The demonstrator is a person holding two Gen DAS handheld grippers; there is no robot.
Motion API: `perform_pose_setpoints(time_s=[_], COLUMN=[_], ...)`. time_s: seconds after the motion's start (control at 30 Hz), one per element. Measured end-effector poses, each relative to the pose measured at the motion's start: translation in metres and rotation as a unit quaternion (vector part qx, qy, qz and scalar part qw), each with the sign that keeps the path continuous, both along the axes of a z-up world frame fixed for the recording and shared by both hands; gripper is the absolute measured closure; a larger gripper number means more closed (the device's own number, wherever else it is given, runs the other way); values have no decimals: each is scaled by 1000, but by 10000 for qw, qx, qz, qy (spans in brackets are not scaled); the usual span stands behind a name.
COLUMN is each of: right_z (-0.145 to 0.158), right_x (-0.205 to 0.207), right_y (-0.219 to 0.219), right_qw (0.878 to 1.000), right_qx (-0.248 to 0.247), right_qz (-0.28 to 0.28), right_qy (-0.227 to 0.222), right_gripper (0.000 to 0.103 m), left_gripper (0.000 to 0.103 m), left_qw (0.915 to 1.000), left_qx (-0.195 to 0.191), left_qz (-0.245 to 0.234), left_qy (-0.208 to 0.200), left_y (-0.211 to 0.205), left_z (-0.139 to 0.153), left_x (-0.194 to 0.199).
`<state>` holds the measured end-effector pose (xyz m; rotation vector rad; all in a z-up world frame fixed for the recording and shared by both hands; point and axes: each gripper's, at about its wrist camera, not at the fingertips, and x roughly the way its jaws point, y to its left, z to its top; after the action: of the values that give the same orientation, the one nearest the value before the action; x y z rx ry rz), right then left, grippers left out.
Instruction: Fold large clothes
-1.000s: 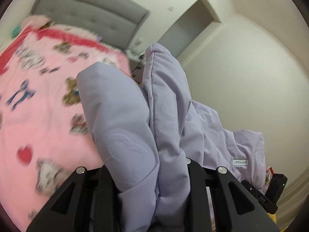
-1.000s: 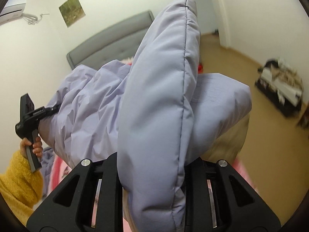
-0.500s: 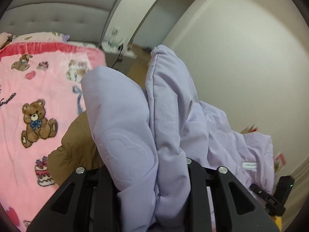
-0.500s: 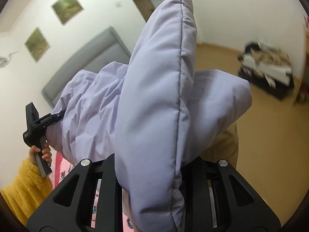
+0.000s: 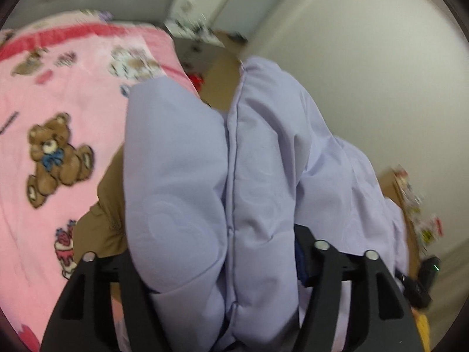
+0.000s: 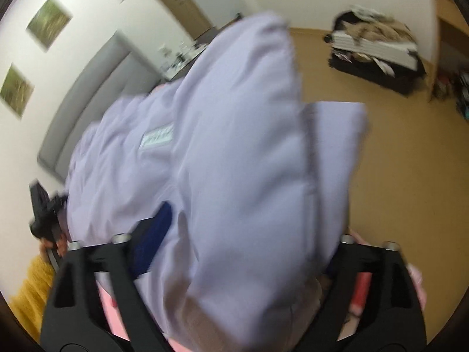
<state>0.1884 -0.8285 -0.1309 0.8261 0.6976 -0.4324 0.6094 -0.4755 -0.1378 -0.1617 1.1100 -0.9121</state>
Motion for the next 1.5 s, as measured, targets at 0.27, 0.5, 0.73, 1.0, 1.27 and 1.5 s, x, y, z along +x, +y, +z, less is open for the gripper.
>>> perform_pose_setpoints(time_s=[0.27, 0.5, 0.73, 1.0, 1.27, 1.5], right_z=[25, 54, 63, 62, 12, -11], right_x=[-35, 0, 34, 33, 58, 77], right_y=[-29, -21, 0, -4, -18, -29], right_qw=[9961, 9898, 9836, 9772, 9837, 9846], right_qx=[-704, -1399, -1689, -2122, -1721, -1547], right_qz=[-486, 91, 572, -14, 480, 541], right_qy=[235, 234, 285, -96, 211, 606], right_gripper=[13, 8, 8, 12, 49, 48], left_gripper=[35, 35, 19, 5, 5, 4], left_qw=[9951, 9779, 9444, 9479, 9620, 9741], left_qx=[115, 1129, 2370, 1175, 1440, 1554], left_qz=[-715, -1697, -2228, -1565, -549, -389], left_qy=[671, 464, -482, -2515, -2254, -1597], left_y=[7, -26, -27, -33, -84, -84], left_z=[10, 29, 53, 123, 61, 7], left_x=[28, 36, 35, -16, -16, 3])
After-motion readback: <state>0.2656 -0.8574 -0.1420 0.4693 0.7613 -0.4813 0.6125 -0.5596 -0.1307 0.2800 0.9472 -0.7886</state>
